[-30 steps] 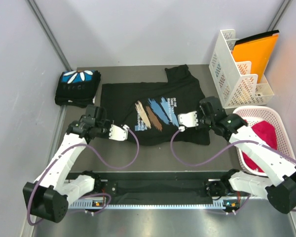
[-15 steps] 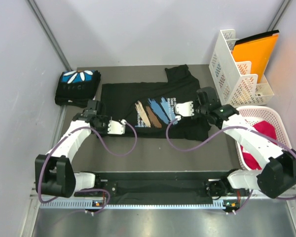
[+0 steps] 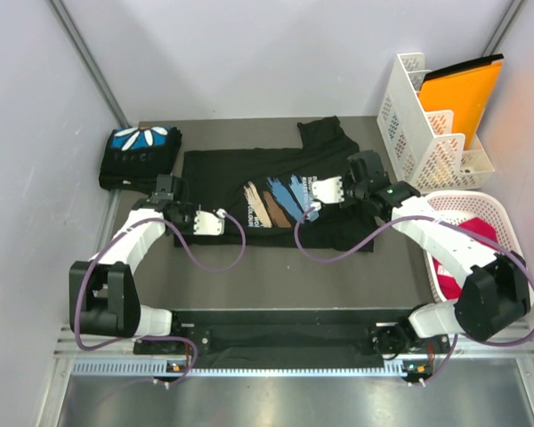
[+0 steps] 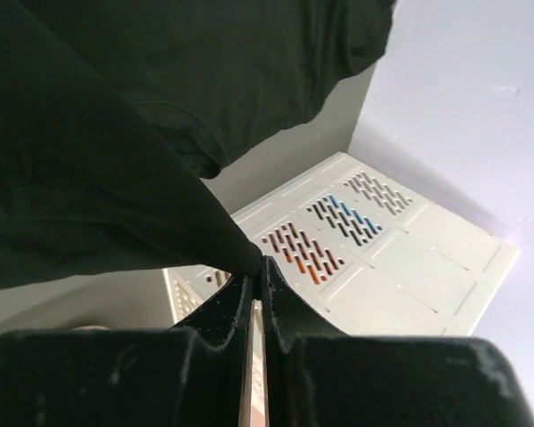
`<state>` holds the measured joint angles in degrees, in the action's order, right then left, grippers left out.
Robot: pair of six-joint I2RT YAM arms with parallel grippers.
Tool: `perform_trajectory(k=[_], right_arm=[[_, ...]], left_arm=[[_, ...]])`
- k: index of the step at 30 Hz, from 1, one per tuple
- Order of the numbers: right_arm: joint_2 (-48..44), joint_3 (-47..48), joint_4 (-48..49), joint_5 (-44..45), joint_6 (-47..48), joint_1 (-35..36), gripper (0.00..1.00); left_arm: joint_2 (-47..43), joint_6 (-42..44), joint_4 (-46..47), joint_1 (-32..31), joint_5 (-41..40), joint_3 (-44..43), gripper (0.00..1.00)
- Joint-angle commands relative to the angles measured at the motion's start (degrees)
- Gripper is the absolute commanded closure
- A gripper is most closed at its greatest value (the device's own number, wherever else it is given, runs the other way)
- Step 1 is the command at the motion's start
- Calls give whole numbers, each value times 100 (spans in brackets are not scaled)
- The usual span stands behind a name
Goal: Fold and stack the t-shirts
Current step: Fold the tshirt
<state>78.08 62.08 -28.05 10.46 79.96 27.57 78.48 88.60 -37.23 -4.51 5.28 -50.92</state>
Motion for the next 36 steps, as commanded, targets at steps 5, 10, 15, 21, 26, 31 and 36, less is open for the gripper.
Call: perform_trajectory(k=[5, 10, 15, 21, 26, 31, 36], right_arm=[[128, 383, 748, 193, 142, -164, 100], [216, 383, 916, 246, 169, -278, 100], [251, 296, 986, 299, 283, -410, 100], [260, 243, 986, 343, 362, -639, 100], [181, 32, 969, 334, 424, -727, 100], [207, -56, 977, 316, 406, -762, 100], [339, 5, 1021, 308, 424, -780, 100]], left_arm=[[18, 140, 129, 47, 509, -252, 100], [97, 263, 181, 47, 500, -278, 100], [220, 351, 216, 56, 492, -331, 100], [387, 430, 199, 170, 465, -428, 100], [484, 536, 278, 363, 483, -516, 100], [598, 492, 401, 407, 544, -665, 100], [721, 501, 489, 407, 571, -744, 100]])
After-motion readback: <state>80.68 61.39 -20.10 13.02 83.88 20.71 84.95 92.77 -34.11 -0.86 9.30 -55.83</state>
